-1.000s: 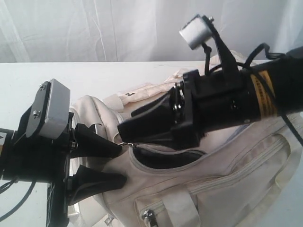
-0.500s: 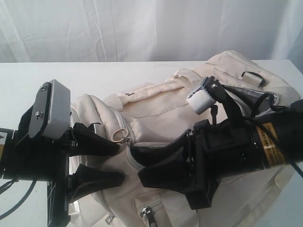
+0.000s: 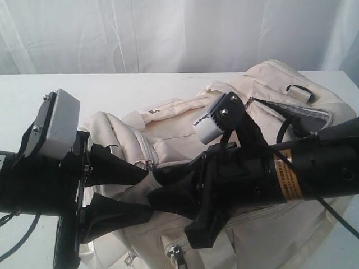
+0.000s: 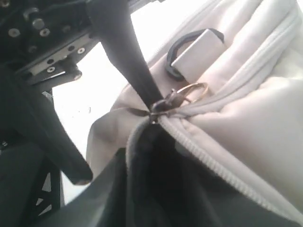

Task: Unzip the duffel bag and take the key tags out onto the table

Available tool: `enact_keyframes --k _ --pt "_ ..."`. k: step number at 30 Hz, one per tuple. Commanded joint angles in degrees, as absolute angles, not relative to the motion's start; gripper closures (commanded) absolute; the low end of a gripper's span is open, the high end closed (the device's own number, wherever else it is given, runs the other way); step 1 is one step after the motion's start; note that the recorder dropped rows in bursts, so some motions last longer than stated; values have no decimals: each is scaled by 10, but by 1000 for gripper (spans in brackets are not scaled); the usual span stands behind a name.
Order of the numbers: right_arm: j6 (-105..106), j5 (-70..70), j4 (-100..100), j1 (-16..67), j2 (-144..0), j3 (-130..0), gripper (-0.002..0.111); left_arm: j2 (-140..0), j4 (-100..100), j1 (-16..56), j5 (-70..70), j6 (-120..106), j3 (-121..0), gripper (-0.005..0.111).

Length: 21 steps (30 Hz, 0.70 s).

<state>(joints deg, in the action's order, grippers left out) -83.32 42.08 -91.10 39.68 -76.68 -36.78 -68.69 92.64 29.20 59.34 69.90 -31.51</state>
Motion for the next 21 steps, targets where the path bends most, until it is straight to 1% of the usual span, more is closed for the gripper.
enact_keyframes --k 1,2,4,8,11,13,15,17,21 --pt "-826 408 -909 400 -768 -367 104 -679 901 293 586 666 -315 48" --pt "-828 408 -929 400 -768 -367 108 -679 886 291 584 650 -316 48" --pt "-881 408 -999 400 -768 -367 108 -679 886 291 590 645 -334 48" --pt "-914 429 -999 400 -768 -358 108 -665 906 291 561 645 -371 48" --pt "-914 439 -999 400 -768 -358 108 -653 938 291 489 645 -391 48" --pt "-914 445 -999 400 -768 -358 108 -646 987 291 425 645 -395 49" --pt "-914 452 -999 400 -768 -358 108 -646 999 291 394 654 -392 51" --pt "-914 458 -999 400 -768 -358 108 -646 999 291 402 660 -388 53" --pt "-914 455 -999 400 -768 -358 108 -646 999 291 470 658 -381 54"
